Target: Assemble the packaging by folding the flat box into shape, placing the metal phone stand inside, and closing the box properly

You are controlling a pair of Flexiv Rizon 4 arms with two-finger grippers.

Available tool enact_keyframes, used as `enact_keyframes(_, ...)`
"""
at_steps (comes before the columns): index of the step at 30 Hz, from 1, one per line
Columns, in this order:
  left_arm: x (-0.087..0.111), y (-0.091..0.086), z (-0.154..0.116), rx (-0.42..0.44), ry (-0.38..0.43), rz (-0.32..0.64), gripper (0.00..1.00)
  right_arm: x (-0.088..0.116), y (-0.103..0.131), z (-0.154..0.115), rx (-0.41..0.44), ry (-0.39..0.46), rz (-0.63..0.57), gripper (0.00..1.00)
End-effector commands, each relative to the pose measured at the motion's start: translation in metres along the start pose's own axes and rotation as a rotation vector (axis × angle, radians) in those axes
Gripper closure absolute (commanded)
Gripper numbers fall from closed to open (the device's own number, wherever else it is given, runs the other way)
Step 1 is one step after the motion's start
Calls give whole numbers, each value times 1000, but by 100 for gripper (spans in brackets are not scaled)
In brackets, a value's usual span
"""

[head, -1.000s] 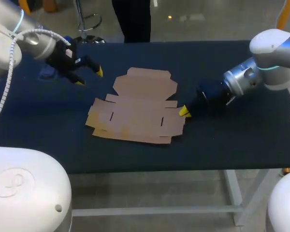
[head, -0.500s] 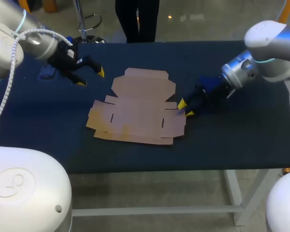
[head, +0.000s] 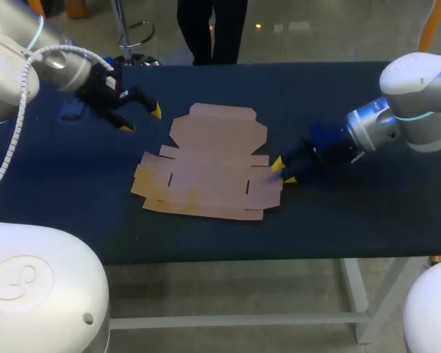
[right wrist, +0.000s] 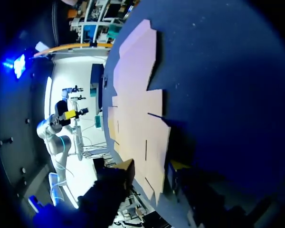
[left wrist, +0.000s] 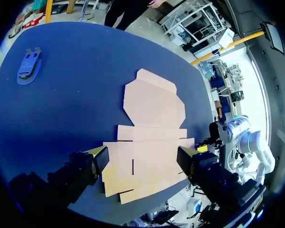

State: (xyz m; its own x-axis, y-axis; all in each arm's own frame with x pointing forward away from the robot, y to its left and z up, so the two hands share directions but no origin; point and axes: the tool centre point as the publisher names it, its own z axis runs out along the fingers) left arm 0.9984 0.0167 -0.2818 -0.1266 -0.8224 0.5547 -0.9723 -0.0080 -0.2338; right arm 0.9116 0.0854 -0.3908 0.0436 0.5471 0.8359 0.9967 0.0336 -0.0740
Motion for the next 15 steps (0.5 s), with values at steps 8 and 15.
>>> enact_keyframes(8,-3,0,0,-7,1,-1,0,-2,-7,4,-188,-17,24,52)
enact_keyframes(15,-5,0,-2,-6,0,-7,0,-3,4,9,-188,7,28,71)
